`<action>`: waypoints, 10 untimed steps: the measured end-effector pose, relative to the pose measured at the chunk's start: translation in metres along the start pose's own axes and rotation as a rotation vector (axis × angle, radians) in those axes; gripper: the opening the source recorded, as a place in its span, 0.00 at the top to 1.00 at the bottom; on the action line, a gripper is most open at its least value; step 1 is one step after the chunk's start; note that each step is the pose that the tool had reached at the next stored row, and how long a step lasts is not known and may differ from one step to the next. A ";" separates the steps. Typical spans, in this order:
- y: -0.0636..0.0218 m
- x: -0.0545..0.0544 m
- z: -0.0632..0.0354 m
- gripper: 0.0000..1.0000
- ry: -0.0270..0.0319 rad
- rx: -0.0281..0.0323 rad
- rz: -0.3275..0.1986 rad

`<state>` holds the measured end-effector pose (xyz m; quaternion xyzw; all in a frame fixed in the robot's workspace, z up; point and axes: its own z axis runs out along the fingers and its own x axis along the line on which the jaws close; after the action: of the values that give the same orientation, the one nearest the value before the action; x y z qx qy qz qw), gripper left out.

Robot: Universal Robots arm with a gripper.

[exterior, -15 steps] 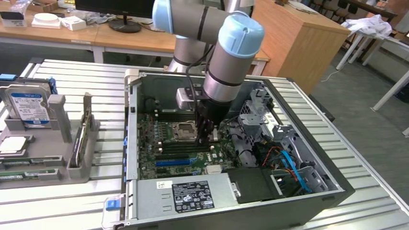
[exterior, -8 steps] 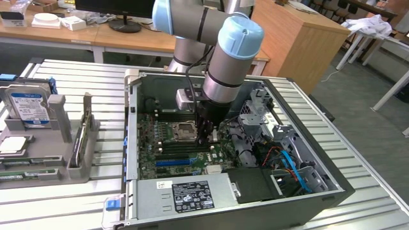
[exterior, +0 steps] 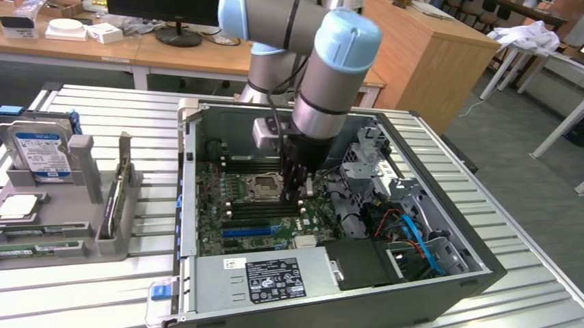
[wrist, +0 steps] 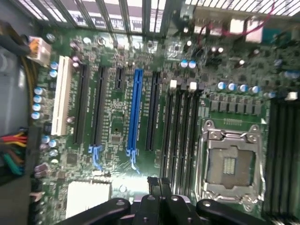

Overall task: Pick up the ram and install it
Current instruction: 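Press down the ram until it locks into place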

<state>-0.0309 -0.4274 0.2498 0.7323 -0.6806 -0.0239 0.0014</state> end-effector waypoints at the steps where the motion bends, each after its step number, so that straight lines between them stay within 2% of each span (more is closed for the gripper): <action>1: 0.0002 0.000 -0.0045 0.90 0.0000 -0.0001 0.000; 10: 0.0017 0.000 -0.0454 0.90 -0.0011 0.0000 0.000</action>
<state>-0.0309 -0.4286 0.2952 0.7323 -0.6806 -0.0243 0.0010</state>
